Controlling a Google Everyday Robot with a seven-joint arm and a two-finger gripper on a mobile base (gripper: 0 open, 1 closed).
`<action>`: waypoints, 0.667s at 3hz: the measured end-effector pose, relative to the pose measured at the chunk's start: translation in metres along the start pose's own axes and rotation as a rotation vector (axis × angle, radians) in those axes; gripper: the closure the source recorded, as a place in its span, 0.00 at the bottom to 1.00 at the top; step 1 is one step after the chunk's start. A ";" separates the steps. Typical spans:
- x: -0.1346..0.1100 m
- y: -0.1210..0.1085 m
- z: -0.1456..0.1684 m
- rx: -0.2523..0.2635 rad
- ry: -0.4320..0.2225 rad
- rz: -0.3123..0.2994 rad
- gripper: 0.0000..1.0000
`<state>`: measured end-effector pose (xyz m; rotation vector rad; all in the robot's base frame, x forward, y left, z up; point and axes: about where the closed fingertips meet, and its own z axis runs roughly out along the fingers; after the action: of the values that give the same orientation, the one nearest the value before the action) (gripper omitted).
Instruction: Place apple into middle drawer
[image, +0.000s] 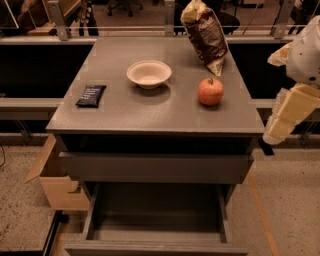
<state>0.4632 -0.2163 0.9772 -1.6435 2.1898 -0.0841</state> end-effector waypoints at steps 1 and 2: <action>-0.003 -0.039 0.030 0.010 -0.081 0.070 0.00; -0.002 -0.065 0.049 0.029 -0.138 0.124 0.00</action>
Offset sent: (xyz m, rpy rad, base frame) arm 0.1118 -0.0175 -0.0378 0.2395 -0.0742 -0.1316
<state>0.5399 -0.2247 0.9508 -1.4493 2.1687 0.0320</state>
